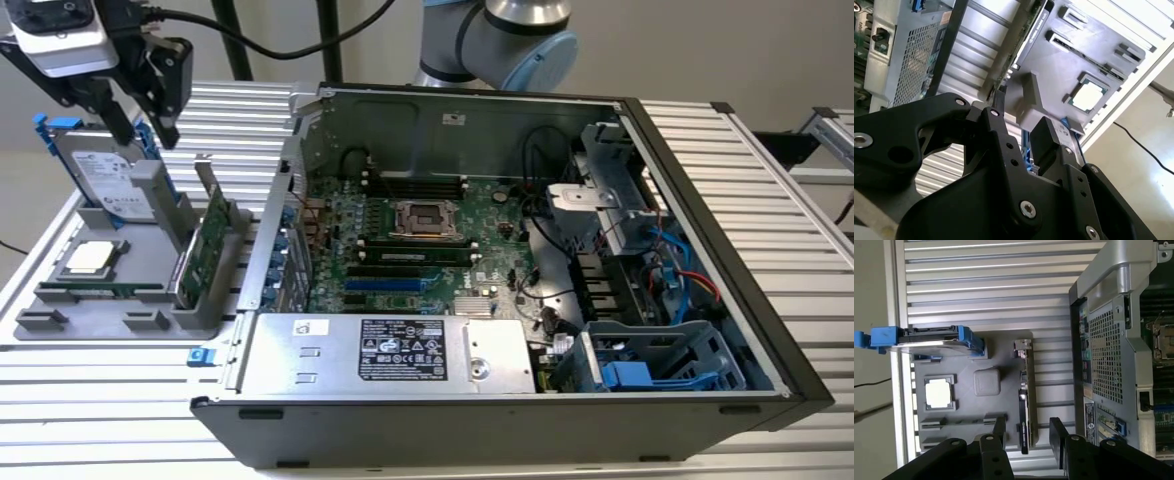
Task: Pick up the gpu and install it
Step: 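Pick up the gpu and move the gpu toward the slot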
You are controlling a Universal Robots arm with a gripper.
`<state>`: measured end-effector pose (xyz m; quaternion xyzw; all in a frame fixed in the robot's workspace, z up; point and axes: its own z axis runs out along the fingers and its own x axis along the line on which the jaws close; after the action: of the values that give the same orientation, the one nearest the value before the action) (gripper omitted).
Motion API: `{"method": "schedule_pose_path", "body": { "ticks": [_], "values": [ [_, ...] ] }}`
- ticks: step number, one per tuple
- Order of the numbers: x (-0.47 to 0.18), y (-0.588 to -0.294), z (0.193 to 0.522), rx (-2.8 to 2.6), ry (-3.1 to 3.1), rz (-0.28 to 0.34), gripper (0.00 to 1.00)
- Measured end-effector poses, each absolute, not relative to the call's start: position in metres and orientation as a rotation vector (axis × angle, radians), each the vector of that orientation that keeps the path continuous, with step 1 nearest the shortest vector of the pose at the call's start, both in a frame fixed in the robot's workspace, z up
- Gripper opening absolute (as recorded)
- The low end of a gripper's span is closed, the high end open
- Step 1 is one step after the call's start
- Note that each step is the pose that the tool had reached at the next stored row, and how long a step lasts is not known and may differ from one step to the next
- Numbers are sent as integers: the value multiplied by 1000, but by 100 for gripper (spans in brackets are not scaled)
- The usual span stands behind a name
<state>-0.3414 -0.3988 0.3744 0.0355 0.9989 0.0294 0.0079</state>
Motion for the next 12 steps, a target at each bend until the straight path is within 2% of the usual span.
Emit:
{"method": "schedule_pose_path", "body": {
  "ticks": [12],
  "values": [
    [-341, -406, 368, 111, 3123, 92, 100]
  ]
}}
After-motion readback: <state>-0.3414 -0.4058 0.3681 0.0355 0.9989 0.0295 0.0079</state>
